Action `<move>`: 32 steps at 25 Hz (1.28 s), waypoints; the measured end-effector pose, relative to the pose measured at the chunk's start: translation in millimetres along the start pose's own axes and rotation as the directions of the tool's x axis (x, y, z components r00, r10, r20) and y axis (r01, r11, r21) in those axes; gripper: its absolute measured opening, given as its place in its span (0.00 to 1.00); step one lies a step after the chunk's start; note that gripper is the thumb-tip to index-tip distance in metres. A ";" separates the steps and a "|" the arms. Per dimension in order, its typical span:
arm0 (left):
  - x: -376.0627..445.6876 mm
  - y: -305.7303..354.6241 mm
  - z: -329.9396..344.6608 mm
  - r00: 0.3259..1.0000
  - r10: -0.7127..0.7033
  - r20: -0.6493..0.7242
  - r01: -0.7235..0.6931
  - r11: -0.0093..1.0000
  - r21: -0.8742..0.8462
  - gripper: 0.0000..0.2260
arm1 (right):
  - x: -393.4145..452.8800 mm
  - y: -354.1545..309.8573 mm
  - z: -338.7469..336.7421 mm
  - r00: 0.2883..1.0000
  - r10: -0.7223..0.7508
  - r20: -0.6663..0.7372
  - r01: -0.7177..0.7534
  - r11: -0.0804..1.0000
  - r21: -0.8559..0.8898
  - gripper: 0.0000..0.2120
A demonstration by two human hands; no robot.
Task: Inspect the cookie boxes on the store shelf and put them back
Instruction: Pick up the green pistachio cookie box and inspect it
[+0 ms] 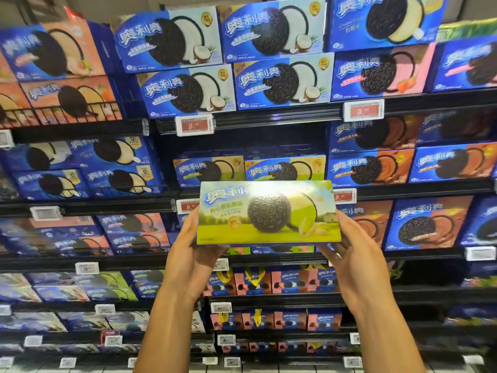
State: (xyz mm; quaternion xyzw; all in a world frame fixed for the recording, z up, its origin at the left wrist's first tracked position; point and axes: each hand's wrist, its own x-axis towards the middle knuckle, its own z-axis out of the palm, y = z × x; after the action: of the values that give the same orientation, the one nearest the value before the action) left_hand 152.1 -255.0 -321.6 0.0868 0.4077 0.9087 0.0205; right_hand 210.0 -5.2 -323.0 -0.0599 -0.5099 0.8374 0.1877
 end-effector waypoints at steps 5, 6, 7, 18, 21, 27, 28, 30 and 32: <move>-1.1 2.4 -3.1 1.000 0.007 0.024 -0.008 0.998 0.061 0.20 | -0.2 0.8 -1.0 0.999 -0.041 -0.012 0.041 0.999 -0.012 0.13; -1.0 2.3 -3.2 1.000 0.006 0.024 -0.008 0.997 0.078 0.20 | -0.4 1.9 -1.5 0.999 -0.047 -0.009 0.047 0.999 -0.016 0.14; -1.1 2.3 -3.2 1.000 0.004 0.025 -0.007 0.995 0.102 0.20 | -0.7 2.6 -2.2 0.999 -0.051 -0.008 0.051 0.998 -0.022 0.15; -13.1 5.0 -4.3 0.967 0.194 0.163 -0.254 0.753 0.607 0.22 | -10.1 5.2 -4.9 0.983 -0.181 0.018 0.182 0.964 -0.193 0.11; -12.2 5.4 -3.9 0.954 0.262 0.146 -0.288 0.668 0.686 0.23 | -12.4 5.8 -1.8 0.962 -0.270 0.039 0.271 0.928 -0.254 0.14; -15.5 6.8 -3.5 0.926 0.367 0.090 -0.329 0.665 0.670 0.33 | -15.5 11.3 2.1 0.943 -0.321 0.091 0.334 0.915 -0.227 0.17; -16.7 6.9 -4.2 0.923 0.375 0.088 -0.335 0.670 0.662 0.33 | -15.8 11.6 1.9 0.943 -0.320 0.096 0.334 0.915 -0.225 0.17; -18.2 7.3 -5.2 0.920 0.381 0.088 -0.341 0.673 0.656 0.33 | -17.0 10.4 3.6 0.941 -0.322 0.098 0.336 0.916 -0.218 0.17; -18.6 9.4 -8.1 0.921 0.378 0.092 -0.338 0.662 0.669 0.31 | -18.1 10.0 6.2 0.940 -0.325 0.100 0.339 0.917 -0.212 0.17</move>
State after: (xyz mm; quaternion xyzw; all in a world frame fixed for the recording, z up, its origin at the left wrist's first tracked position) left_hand 169.4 -269.3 -322.5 0.1416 0.6831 0.6873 -0.2026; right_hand 222.4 -21.2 -330.5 0.0329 -0.6101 0.7314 0.3029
